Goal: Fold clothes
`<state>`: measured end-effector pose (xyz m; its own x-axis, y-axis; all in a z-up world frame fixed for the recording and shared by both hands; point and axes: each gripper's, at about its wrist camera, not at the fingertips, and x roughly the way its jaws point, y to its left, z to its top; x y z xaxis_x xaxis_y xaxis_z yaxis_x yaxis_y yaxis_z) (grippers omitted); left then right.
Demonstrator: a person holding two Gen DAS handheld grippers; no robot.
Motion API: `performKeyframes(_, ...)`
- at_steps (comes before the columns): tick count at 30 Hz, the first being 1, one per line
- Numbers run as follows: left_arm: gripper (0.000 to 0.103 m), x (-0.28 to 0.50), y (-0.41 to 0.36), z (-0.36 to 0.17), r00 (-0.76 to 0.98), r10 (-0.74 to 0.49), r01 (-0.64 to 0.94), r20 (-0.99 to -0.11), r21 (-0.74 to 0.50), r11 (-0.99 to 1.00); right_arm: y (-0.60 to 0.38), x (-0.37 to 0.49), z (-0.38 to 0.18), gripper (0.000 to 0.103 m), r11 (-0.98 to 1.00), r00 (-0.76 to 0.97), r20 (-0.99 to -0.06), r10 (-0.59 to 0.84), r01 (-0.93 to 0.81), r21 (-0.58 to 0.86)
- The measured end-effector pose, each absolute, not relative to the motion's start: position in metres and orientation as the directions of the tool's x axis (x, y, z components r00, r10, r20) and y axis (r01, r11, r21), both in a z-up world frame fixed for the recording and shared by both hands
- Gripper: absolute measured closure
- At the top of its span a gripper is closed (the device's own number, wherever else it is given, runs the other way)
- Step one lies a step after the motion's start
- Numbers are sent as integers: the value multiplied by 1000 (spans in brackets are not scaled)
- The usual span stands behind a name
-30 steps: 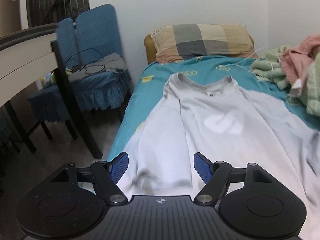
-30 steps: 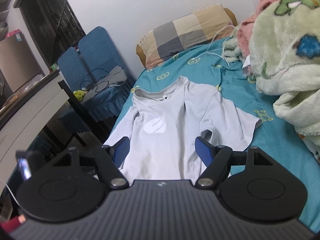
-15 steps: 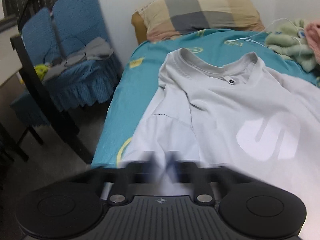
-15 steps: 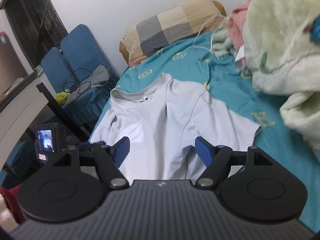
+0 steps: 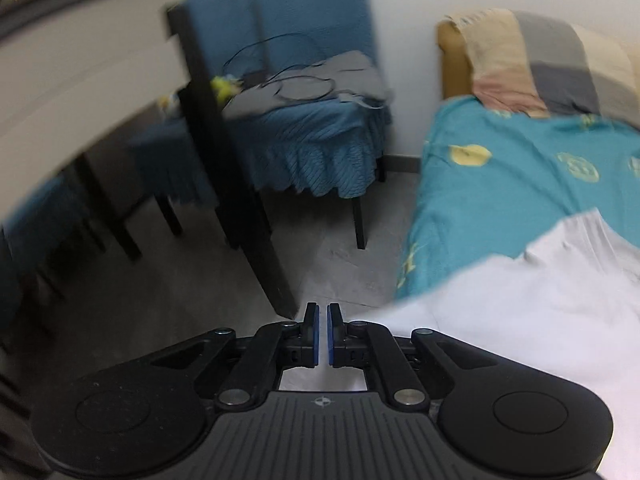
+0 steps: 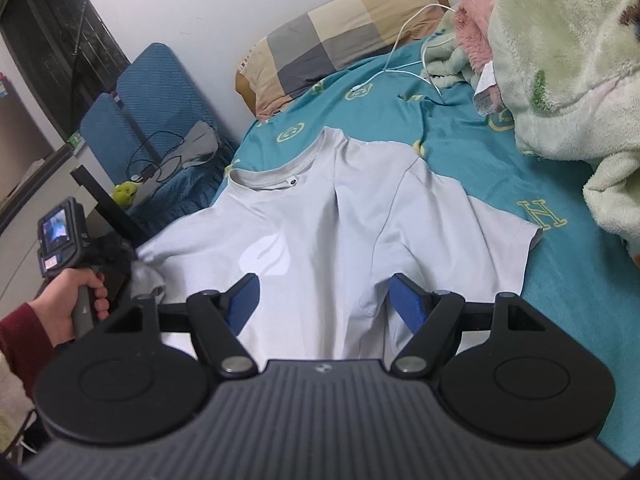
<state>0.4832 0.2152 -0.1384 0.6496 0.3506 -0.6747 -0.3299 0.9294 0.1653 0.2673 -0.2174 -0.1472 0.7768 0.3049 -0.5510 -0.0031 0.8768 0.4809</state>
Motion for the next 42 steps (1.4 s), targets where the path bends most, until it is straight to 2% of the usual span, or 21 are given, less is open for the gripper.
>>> performKeyframes(2,83,472,225,-144,663,318,-331,-677,116,936,-216,269,-149,29,878,771,-558,307,-3,479)
performKeyframes(4,79,457,231,-150,676,273,-327,-684,54,944,-216,269,-150,29,875,767,-561,312,-1,485)
performKeyframes(6,65,441,236,-155,689,214,-320,-693,-25,947,-216,270,-150,29,870,765,-560,317,1,493)
performKeyframes(7,51,432,241,-156,695,162,-320,-701,-100,942,-217,269,-150,29,868,765,-559,319,1,497)
performKeyframes(8,44,422,245,-158,702,111,-323,-703,-176,930,-217,269,-150,29,867,765,-559,320,2,499)
performKeyframes(9,42,410,249,-161,716,66,-331,-695,-254,909,-217,269,-151,29,866,766,-559,319,4,500)
performKeyframes(11,30,391,253,-165,752,-16,-304,-659,-368,879,-218,269,-151,29,864,766,-559,318,9,503)
performKeyframes(12,27,384,253,-167,764,-44,-280,-643,-393,876,-218,270,-151,29,863,765,-560,318,11,505)
performKeyframes(13,24,381,248,-167,771,-42,-249,-635,-362,898,-218,270,-152,29,862,764,-561,319,12,507)
performKeyframes(17,23,381,219,-169,767,13,-123,-641,-128,984,-217,271,-154,29,862,755,-570,323,13,506)
performKeyframes(19,26,383,208,-172,779,20,-72,-626,-58,996,-216,272,-156,29,864,751,-576,323,14,503)
performKeyframes(21,42,391,205,-178,768,24,-70,-640,-47,996,-216,273,-157,29,866,747,-582,321,17,499)
performKeyframes(23,88,399,212,-181,737,12,-112,-675,-104,988,-216,274,-159,29,866,744,-586,321,21,500)
performKeyframes(24,95,401,217,-182,727,18,-143,-686,-126,982,-216,275,-160,29,865,742,-588,322,23,502)
performKeyframes(28,97,400,259,-180,729,36,-304,-683,-277,911,-215,275,-161,29,864,738,-592,324,24,503)
performKeyframes(30,97,398,286,-179,718,92,-424,-690,-329,844,-215,274,-161,29,864,739,-592,321,28,503)
performKeyframes(33,96,404,309,-182,653,223,-547,-724,-247,800,-218,273,-161,29,864,749,-589,304,43,501)
performKeyframes(36,93,403,312,-185,616,281,-582,-736,-184,792,-223,272,-160,29,867,767,-584,265,76,493)
performKeyframes(38,67,394,310,-181,628,279,-573,-726,-190,797,-227,272,-159,29,867,779,-581,235,102,487)
performKeyframes(39,62,391,306,-177,630,276,-558,-726,-176,811,-230,272,-159,29,867,783,-581,224,112,485)
performKeyframes(42,57,371,286,-159,645,275,-483,-713,-102,870,-237,273,-160,29,864,787,-585,196,144,483)
